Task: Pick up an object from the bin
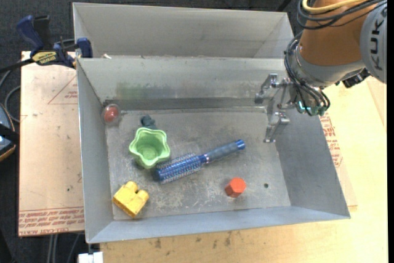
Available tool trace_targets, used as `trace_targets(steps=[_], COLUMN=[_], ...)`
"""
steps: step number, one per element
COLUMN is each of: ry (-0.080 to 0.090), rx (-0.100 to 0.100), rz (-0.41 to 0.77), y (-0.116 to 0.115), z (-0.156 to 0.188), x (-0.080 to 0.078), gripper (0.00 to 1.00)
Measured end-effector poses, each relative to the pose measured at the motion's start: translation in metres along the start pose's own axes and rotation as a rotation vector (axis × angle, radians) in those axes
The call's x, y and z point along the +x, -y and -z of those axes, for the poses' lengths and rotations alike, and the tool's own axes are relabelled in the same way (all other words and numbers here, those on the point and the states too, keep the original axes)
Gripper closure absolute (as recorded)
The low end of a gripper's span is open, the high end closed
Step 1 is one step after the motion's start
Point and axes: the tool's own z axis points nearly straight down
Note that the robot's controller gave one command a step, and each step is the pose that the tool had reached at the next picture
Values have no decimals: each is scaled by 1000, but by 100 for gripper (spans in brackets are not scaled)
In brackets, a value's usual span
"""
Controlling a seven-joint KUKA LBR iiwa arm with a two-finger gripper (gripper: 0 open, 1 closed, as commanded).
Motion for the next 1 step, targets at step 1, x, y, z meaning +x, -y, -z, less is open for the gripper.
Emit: trace_targets(steps=[1], ry=[15], rx=[2], rz=[130], y=[0], z=[-147], x=[75], gripper=[0])
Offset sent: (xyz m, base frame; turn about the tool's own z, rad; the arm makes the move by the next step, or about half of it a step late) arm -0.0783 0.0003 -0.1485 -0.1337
